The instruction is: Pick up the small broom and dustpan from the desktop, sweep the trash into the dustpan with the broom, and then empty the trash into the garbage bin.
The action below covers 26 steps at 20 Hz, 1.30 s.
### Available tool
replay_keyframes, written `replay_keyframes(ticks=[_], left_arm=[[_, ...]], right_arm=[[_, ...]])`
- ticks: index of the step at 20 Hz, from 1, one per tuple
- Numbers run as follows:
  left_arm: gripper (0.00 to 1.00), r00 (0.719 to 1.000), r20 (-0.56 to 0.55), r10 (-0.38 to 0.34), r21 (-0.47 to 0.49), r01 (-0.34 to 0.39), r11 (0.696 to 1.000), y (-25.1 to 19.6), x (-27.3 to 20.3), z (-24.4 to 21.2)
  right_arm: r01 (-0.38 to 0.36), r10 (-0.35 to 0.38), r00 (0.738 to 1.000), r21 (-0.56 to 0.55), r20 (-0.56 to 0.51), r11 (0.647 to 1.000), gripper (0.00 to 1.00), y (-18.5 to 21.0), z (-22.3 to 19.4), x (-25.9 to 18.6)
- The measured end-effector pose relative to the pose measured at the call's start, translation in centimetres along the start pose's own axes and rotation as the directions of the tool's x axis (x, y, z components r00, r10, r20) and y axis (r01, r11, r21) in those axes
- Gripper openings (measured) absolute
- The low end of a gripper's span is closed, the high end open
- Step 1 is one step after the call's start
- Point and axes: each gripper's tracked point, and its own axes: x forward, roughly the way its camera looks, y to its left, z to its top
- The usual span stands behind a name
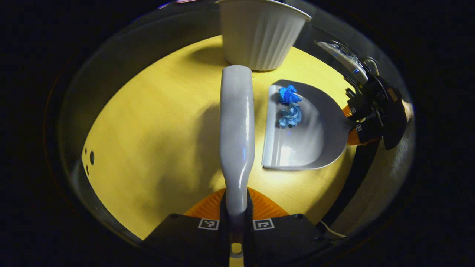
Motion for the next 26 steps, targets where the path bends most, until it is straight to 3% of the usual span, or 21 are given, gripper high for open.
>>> replay_keyframes(ticks=[3,7,10,11,14,17,19,23,26], left_arm=[[0.15,0.998,0.006,0.059,-0.116,-0.058,0.992,1.1,0.9,-2.7],[0.19,0.995,-0.010,0.104,-0.250,-0.103,0.963,1.4,2.2,-5.7],[0.18,0.991,-0.023,0.129,-0.290,-0.130,0.948,1.4,2.5,-6.1],[0.15,0.992,-0.023,0.127,-0.304,-0.128,0.944,1.0,2.8,-5.8],[0.19,0.995,-0.012,0.101,-0.347,-0.099,0.933,0.2,3.3,-5.3],[0.19,0.995,0.007,0.104,-0.336,-0.096,0.937,0.3,3.2,-5.2],[0.19,0.996,0.020,0.092,-0.333,-0.080,0.940,0.4,3.4,-5.1],[0.18,0.996,0.033,0.078,-0.313,-0.064,0.948,0.6,3.6,-5.0],[0.18,0.996,0.044,0.072,-0.307,-0.055,0.950,0.6,3.6,-4.7]], right_arm=[[0.006,-0.007,0.999,0.032,0.033,0.999,0.31,-0.3,0.1,-2.2],[0.031,-0.039,0.995,0.088,0.095,0.996,0.31,-0.9,0.1,-7.5],[0.046,-0.063,0.992,0.144,0.113,0.988,0.31,-1.8,-0.3,-12.7],[0.055,-0.075,0.990,0.161,0.116,0.985,0.31,-2.1,-0.4,-14.9],[0.115,-0.137,0.984,0.182,0.117,0.977,0.31,-3.1,-0.5,-21.4],[0.149,-0.187,0.973,0.244,0.139,0.958,0.31,-4.8,1.4,-26.7],[0.175,-0.232,0.957,0.292,0.172,0.940,0.31,-7.2,3.6,-29.5],[0.340,-0.416,0.889,0.332,0.192,0.880,0.31,-15.6,8.1,-32.3],[0.416,-0.487,0.859,0.341,0.155,0.843,0.31,-21.1,10.5,-33.0]])
